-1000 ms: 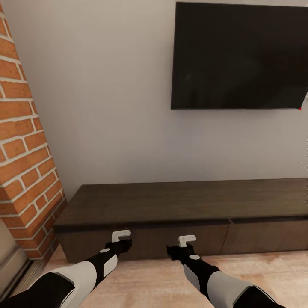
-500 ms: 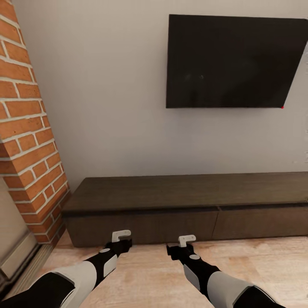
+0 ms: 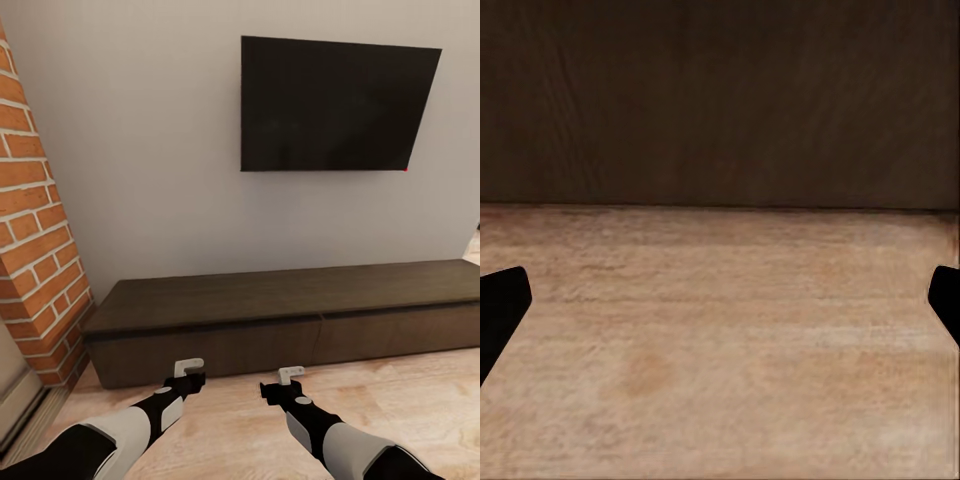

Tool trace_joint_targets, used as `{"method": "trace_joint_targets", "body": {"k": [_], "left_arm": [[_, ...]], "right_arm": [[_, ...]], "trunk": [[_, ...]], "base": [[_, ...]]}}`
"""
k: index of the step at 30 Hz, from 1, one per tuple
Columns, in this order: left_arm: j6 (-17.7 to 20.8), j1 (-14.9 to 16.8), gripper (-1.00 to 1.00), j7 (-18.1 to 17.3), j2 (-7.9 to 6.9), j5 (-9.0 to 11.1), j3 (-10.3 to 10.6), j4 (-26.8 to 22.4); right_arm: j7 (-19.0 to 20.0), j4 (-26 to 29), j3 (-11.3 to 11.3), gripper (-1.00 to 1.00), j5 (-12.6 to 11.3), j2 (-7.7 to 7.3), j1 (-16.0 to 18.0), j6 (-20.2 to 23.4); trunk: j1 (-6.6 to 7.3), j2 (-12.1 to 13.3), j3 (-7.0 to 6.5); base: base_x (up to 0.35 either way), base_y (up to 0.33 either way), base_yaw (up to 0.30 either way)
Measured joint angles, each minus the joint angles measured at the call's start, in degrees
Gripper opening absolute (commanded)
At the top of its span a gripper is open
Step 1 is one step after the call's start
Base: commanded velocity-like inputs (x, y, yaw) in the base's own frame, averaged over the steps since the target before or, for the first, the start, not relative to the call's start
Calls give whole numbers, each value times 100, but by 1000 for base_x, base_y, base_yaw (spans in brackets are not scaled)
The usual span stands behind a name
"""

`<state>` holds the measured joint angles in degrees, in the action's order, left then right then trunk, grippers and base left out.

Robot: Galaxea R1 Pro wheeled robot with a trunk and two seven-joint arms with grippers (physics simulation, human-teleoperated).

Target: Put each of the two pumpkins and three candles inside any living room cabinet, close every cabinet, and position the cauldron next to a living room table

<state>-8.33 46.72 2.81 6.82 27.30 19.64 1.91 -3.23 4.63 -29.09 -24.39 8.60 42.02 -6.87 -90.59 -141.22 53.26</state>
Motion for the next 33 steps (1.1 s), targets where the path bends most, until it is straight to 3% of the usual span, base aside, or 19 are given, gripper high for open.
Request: {"method": "trace_joint_targets", "body": {"k": [8,20,25,29,30,33], "left_arm": [[23,2,100,0,-7,1,-2,0],[37,-3,100,0,-22,1,-25,-6],[38,1,100,-1,-34,1,-137,-15],[47,-1,100,-1,-142,17,-251,-17],[51,0,100,-1,-221,43,-415,-21],[55,-1,100,-3,-266,56,-652,-18]], "right_arm": [[0,0,-2,100,-6,0,-4,-2],[-30,33,-11,100,-6,6,-4,1],[-37,51,-10,100,-7,8,-4,2],[-37,52,-7,100,-7,5,-2,5],[-40,47,0,100,-7,2,-4,11],[-46,13,8,100,-10,-1,-2,17]], "trunk": [[176,321,-153],[439,802,-369],[549,1003,-459],[637,1163,-530],[659,1203,-548],[725,1324,-602]], "base": [[-1,0,-258],[0,0,-27],[0,0,0],[0,0,0],[0,0,0],[0,0,-43]]}}
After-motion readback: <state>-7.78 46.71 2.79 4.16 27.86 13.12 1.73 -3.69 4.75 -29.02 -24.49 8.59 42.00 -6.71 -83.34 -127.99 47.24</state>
